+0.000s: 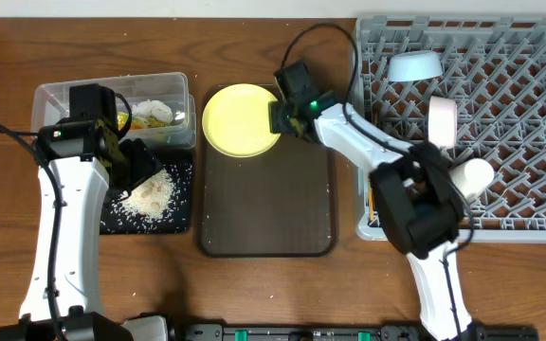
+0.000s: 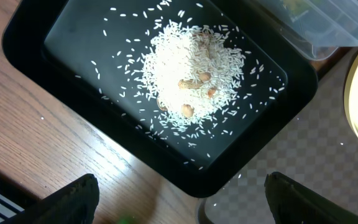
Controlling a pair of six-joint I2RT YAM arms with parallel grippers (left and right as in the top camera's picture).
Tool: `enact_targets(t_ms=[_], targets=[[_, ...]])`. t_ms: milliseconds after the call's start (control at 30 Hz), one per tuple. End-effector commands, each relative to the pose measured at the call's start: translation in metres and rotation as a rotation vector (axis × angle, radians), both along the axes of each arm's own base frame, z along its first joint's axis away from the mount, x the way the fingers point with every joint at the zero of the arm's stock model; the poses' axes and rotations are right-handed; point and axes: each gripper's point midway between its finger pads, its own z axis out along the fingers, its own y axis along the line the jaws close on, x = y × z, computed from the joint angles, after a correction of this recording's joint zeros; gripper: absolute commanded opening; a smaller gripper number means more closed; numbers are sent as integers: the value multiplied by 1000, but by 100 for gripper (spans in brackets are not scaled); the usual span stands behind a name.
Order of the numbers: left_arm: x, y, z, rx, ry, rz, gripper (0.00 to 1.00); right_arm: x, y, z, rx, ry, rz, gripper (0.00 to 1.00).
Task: Sort waste into correct bins and load items into the dishwasher rack
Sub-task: 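Reach the right gripper to the yellow plate and grasp its edge, then carry the yellow plate to the rack and stand it upright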
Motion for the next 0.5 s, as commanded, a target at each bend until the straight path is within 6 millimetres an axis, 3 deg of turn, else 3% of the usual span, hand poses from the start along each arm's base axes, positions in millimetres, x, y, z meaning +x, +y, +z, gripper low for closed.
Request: enact_targets(t_ms=[0,67,200,333,467], targets=[[-1,4,1,20,3,-1,88,-6,6,-23,31,59,-25,40],[0,4,1,21,-1,-1,88,-10,4,-30,16,82,-26,22],[0,5,1,21,-4,0,88,-5,-2,-19,21,66,-37,2],[0,5,1,21,-4,0,88,6,-16,8,38,31,-60,1],[0,5,1,21,-3,0,88,14,-34,53,32,-41,-31,1]])
